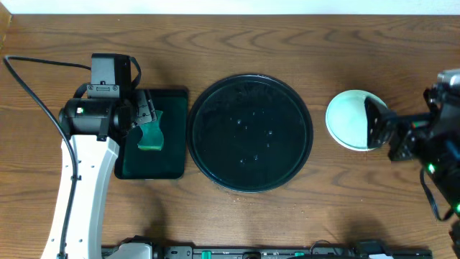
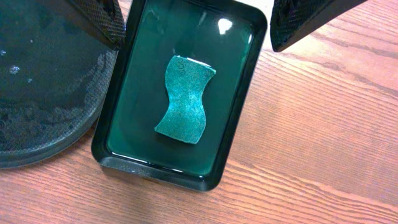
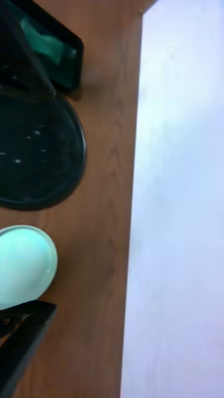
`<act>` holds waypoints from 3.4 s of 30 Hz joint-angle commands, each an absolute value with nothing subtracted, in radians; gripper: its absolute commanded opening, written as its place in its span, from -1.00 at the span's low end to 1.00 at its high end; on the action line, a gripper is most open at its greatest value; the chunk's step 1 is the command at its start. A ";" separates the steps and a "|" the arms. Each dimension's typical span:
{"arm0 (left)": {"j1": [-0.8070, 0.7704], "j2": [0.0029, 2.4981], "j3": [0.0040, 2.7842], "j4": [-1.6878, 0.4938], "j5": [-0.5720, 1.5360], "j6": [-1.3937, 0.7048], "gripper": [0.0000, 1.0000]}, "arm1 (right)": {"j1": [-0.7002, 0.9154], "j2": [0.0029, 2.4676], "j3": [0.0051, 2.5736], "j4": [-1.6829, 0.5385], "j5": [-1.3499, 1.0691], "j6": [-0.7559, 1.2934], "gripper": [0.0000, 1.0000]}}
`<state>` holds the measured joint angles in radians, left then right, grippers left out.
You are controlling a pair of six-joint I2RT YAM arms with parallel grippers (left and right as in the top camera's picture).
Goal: Clean dirty plates on tray and stack at the side
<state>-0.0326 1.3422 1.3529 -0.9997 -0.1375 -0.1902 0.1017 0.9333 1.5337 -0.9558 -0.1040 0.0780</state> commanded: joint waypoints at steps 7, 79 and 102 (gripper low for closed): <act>-0.028 1.336 1.359 -1.006 -0.147 -0.196 0.50 | 0.103 0.839 1.101 -0.510 -0.078 0.065 0.98; -0.028 1.336 1.359 -1.006 -0.147 -0.196 0.50 | 0.067 0.046 0.006 -0.068 -0.102 0.047 0.98; 0.061 0.537 0.535 -0.199 0.038 -0.018 0.50 | 0.067 0.046 0.006 -0.068 -0.102 0.047 0.98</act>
